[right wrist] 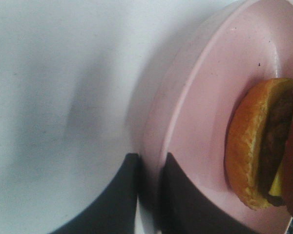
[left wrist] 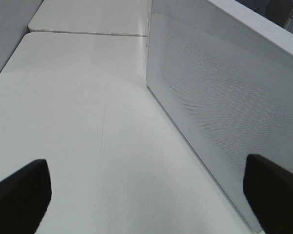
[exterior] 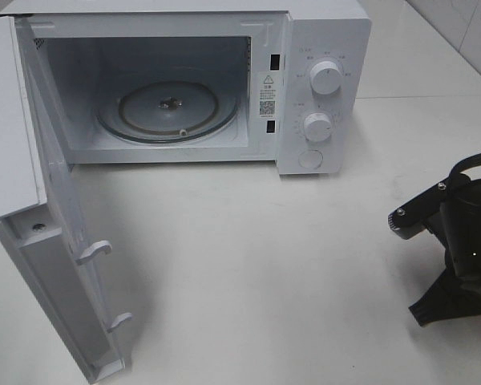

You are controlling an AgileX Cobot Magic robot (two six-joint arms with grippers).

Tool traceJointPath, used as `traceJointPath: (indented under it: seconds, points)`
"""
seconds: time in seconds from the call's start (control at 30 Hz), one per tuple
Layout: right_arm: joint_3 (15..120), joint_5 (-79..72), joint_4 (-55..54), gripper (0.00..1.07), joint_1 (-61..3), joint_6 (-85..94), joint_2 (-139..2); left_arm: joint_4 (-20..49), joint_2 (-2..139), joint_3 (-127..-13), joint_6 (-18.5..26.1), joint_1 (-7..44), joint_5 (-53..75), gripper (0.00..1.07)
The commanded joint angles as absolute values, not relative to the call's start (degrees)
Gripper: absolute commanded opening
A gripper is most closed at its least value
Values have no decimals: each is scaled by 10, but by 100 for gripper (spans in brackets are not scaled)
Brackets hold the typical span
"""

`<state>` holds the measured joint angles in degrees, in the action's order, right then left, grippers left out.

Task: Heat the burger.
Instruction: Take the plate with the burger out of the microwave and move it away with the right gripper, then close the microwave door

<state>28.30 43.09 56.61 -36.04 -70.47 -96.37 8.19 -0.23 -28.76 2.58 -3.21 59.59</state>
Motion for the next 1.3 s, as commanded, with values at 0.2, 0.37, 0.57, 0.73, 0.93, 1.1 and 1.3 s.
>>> traceJointPath:
  seconds: [0.2, 0.37, 0.57, 0.73, 0.93, 1.1, 1.3]
  points:
    - [285, 453, 623, 13, -327, -744, -996, 84, -14, -286, 26, -33, 595, 101]
    - [285, 446, 626, 33, -327, -737, -996, 84, -14, -286, 26, -33, 595, 101]
    - [296, 444, 578, 55, -329, -703, -972, 84, -14, -286, 26, -33, 595, 101]
    - [323, 450, 528, 56, -329, -646, -920, 84, -14, -286, 26, -33, 595, 101]
    - [359, 423, 418, 58, -329, -482, -820, 84, -14, -286, 26, -33, 595, 101]
    - [379, 410, 318, 63, -329, -363, -760, 84, -14, -286, 26, -33, 595, 101]
    - [404, 422, 182, 77, -329, -222, -659, 84, -14, -286, 26, -33, 595, 101]
